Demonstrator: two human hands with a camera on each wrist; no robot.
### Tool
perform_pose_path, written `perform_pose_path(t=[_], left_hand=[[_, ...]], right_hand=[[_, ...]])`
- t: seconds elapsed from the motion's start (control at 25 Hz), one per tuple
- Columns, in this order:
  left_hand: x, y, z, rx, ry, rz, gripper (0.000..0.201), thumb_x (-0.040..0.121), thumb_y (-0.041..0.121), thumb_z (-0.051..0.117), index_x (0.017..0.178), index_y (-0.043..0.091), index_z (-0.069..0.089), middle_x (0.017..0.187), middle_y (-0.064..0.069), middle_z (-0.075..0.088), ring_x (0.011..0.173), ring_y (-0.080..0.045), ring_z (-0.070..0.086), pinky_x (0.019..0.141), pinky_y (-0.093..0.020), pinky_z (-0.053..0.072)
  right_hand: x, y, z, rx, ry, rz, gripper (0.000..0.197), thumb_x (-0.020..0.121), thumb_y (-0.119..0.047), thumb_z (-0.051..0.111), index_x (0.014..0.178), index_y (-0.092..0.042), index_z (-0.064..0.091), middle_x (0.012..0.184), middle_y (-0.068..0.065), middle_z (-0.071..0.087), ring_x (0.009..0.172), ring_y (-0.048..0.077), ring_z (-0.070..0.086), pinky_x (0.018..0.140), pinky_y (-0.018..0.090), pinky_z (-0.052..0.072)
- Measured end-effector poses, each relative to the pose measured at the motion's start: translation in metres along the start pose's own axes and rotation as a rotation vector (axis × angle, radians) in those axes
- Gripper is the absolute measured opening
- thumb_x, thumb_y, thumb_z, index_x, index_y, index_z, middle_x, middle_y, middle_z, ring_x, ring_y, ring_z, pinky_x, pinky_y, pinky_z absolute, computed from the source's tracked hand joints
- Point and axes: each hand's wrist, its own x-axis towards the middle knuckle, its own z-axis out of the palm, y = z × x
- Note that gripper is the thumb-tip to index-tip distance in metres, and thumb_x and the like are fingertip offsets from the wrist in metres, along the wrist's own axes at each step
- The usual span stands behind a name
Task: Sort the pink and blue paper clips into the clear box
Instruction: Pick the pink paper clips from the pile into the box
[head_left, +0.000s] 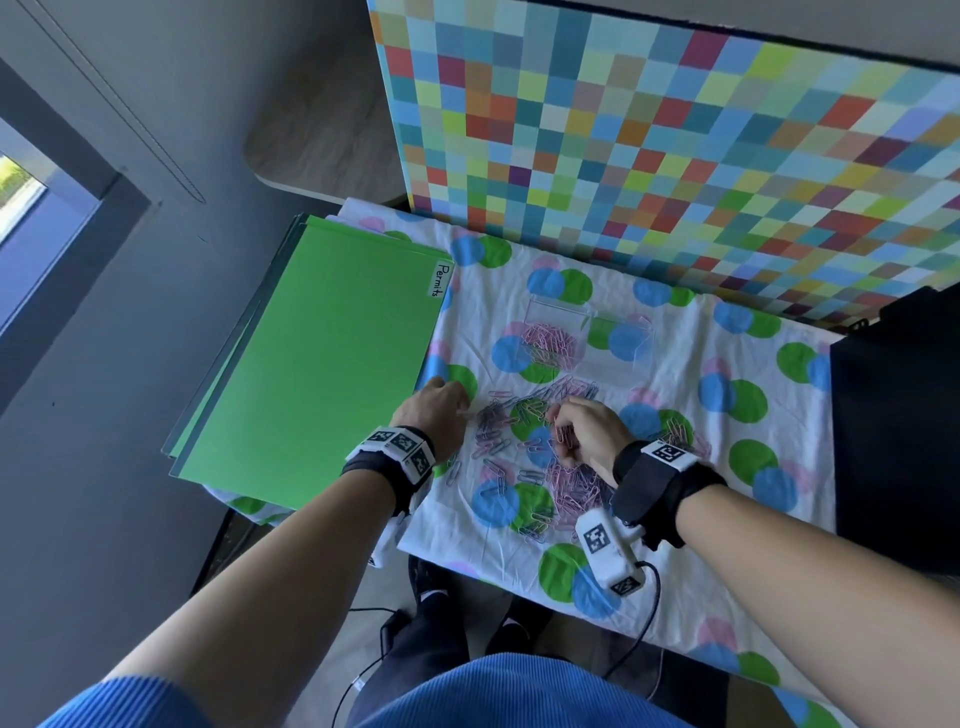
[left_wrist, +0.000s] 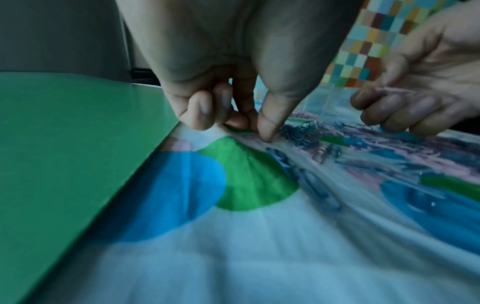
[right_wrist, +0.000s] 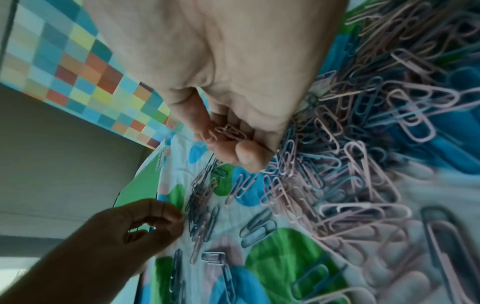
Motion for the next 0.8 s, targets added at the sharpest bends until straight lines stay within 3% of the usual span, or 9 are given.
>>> perform_pose_path(t=[0.16,0.28,0.44,0.52,0.6,0.68,0.8], left_hand=[[-0.001,0.002,0.002,0.1,-0.023,0.031,0.014,0.095,0.02,0.046,0.101,0.015,0.059,0.1,-0.003,0.055,0.077,-0.018,0.057,0.063,-0.029,0.048],[-0.005,0.002,0.001,-0.024,0.025,0.0,0.012,0.093,0.017,0.046,0.097,0.015,0.057,0.093,-0.006,0.064,0.073,-0.02,0.058,0.062,-0.031,0.048],[-0.015,0.007,-0.001,-0.205,0.049,-0.016,0.026,0.091,0.01,0.042,0.109,0.013,0.061,0.086,-0.006,0.064,0.068,-0.018,0.053,0.065,-0.024,0.042],[-0.02,0.012,-0.003,-0.416,0.013,-0.107,0.029,0.094,0.009,0.038,0.094,0.009,0.067,0.073,0.0,0.056,0.057,-0.013,0.046,0.055,-0.019,0.039],[-0.022,0.013,-0.005,-0.857,-0.081,-0.291,0.03,0.094,0.006,0.036,0.074,0.007,0.057,0.061,-0.001,0.043,0.046,-0.012,0.037,0.04,-0.018,0.033],[-0.023,0.01,-0.007,-1.226,-0.125,-0.456,0.025,0.088,0.002,0.035,0.067,0.01,0.047,0.059,-0.005,0.042,0.045,-0.015,0.038,0.04,-0.02,0.032],[-0.024,0.006,-0.008,-1.358,-0.152,-0.538,0.021,0.086,0.002,0.037,0.07,0.008,0.049,0.061,-0.009,0.052,0.05,-0.021,0.049,0.046,-0.025,0.038]], right_hand=[[-0.003,0.001,0.0,0.092,-0.04,0.07,0.015,0.085,-0.01,0.042,0.072,-0.009,0.049,0.06,0.01,0.051,0.045,0.019,0.042,0.044,0.026,0.026],[-0.001,0.0,-0.001,-0.009,-0.075,0.052,0.018,0.086,-0.014,0.05,0.069,-0.01,0.051,0.06,0.007,0.052,0.046,0.017,0.04,0.042,0.024,0.026],[-0.002,-0.002,0.002,-0.727,-0.003,-0.232,0.008,0.086,-0.017,0.062,0.078,-0.013,0.063,0.066,-0.005,0.057,0.058,0.012,0.051,0.051,0.022,0.04],[-0.007,-0.002,0.005,-0.996,-0.02,-0.313,0.004,0.086,-0.018,0.061,0.082,-0.017,0.062,0.068,-0.006,0.057,0.058,0.012,0.052,0.052,0.022,0.043],[-0.008,0.003,0.007,-1.177,-0.018,-0.36,0.007,0.088,-0.019,0.057,0.084,-0.015,0.061,0.077,-0.001,0.061,0.065,0.016,0.056,0.058,0.027,0.049],[-0.007,0.008,0.007,-1.265,-0.023,-0.413,0.013,0.091,-0.019,0.051,0.083,-0.012,0.059,0.084,0.003,0.062,0.072,0.021,0.059,0.065,0.033,0.052],[-0.004,0.01,0.009,-1.345,-0.058,-0.446,0.015,0.094,-0.017,0.045,0.084,-0.012,0.054,0.087,0.004,0.058,0.071,0.022,0.058,0.063,0.033,0.05]])
